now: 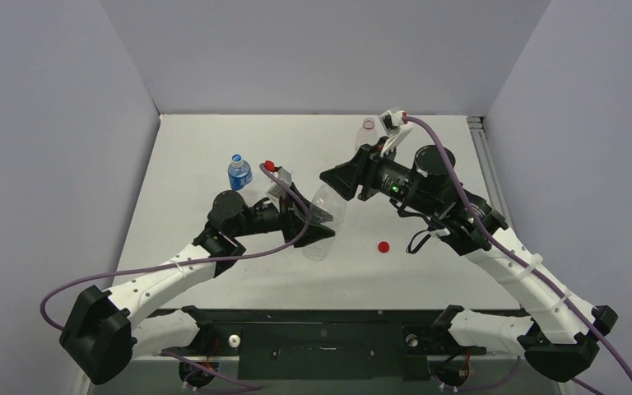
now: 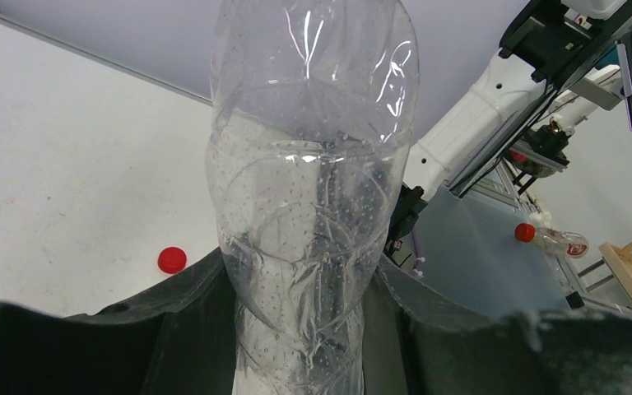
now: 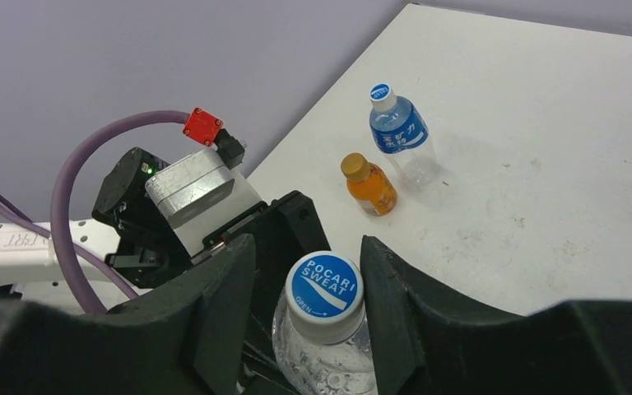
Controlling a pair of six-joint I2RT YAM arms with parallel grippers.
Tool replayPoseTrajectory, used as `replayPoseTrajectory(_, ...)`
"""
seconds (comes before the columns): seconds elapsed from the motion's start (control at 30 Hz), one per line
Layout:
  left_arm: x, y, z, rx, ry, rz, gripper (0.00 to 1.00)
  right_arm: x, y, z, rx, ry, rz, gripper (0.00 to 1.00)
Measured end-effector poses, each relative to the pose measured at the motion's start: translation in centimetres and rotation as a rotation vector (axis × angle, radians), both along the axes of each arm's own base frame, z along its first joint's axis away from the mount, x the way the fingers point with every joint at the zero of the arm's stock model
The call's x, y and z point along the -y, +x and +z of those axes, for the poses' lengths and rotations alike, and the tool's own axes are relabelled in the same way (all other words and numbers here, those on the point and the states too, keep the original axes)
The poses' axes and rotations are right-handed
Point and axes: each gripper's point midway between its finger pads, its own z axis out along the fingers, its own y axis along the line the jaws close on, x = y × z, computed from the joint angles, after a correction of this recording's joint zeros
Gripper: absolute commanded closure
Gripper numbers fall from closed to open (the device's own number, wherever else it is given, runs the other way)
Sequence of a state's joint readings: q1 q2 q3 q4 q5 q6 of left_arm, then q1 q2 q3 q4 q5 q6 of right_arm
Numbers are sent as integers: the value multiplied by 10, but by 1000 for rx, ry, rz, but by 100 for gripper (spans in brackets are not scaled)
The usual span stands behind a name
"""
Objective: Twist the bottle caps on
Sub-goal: Screw the bottle cap onto the plastic bottle.
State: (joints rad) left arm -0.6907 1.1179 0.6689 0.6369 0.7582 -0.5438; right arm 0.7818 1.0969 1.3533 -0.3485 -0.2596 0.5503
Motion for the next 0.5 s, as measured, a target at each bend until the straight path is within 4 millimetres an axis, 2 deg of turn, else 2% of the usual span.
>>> replayPoseTrajectory(0.13,1,2,-7,-21,20,2,100,1,2,-7,-3,-19,-9,64)
replayPoseTrajectory(0.17,1,2,-8,-21,21,2,100,1,3,-8,-4,-23,-16,73)
replayPoseTrajectory(0.37,2,3,-7,-20,21,8,100,4,6,-9,4,-34,-40,100)
replayPoseTrajectory(0.5,2,9,-7,-31,41,46,100,6,11,-11,-1,-37,-69,100)
